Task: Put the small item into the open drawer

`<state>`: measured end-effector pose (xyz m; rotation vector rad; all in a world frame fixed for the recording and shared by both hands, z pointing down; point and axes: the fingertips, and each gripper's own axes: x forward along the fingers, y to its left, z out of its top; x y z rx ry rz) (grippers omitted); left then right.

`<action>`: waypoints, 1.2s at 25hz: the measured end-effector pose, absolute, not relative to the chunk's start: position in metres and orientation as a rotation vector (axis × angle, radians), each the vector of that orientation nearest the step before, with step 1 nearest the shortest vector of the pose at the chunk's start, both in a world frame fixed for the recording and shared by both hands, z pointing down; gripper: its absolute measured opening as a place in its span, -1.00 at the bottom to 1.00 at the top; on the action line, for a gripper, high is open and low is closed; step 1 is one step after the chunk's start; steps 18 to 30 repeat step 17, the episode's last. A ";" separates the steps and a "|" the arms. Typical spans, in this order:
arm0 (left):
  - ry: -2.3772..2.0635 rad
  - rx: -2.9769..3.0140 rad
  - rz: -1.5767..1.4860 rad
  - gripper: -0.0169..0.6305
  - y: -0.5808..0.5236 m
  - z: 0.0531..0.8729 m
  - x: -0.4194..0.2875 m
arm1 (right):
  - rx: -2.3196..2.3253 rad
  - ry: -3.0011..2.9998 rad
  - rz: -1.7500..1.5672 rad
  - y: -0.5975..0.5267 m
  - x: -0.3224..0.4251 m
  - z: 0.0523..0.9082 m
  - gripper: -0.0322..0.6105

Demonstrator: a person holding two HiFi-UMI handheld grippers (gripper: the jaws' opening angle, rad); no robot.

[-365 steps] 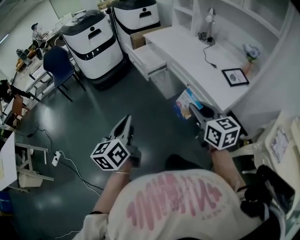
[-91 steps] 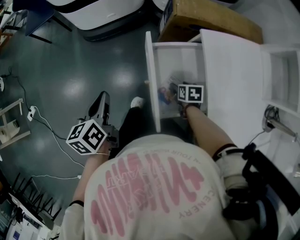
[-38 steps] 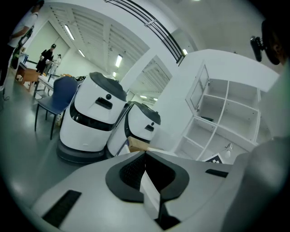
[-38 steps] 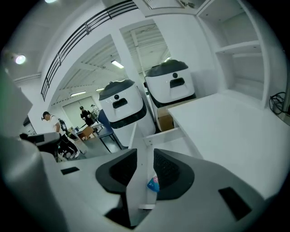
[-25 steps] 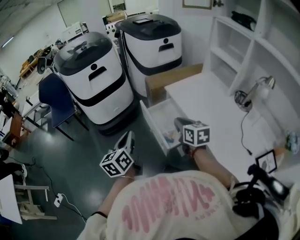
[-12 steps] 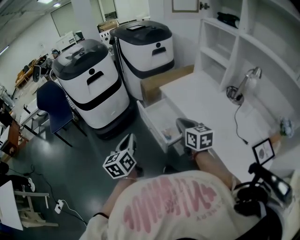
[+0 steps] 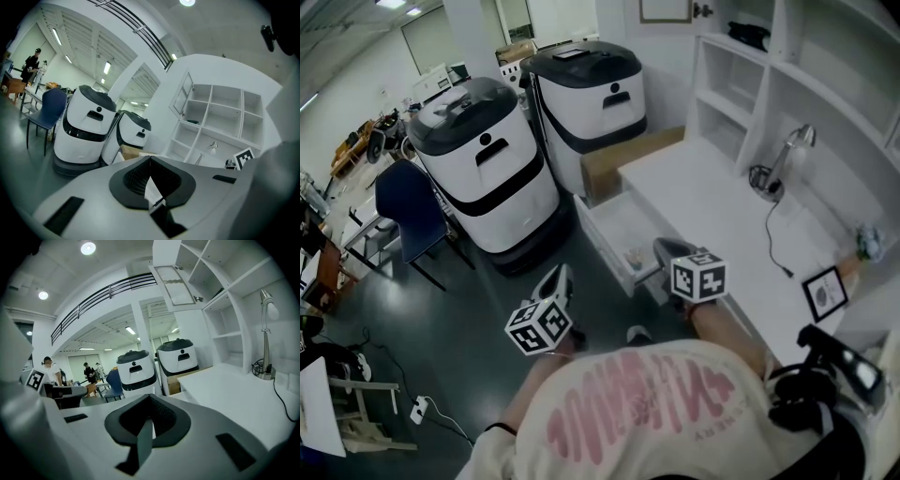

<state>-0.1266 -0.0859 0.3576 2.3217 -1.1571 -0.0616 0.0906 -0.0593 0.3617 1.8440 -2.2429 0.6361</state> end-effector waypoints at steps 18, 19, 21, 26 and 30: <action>-1.155 2.317 -0.058 -0.85 -0.064 0.363 -0.129 | 1.843 -2.225 0.671 -0.037 0.089 0.376 -0.85; -1.155 2.317 -0.058 -0.85 -0.064 0.363 -0.129 | 1.843 -2.225 0.671 -0.037 0.089 0.376 -0.85; -1.155 2.317 -0.058 -0.85 -0.064 0.363 -0.129 | 1.843 -2.225 0.671 -0.037 0.089 0.376 -0.85; -1.155 2.317 -0.058 -0.85 -0.064 0.363 -0.129 | 1.843 -2.225 0.671 -0.037 0.089 0.376 -0.85; -1.155 2.317 -0.058 -0.85 -0.064 0.363 -0.129 | 1.843 -2.225 0.671 -0.037 0.089 0.376 -0.85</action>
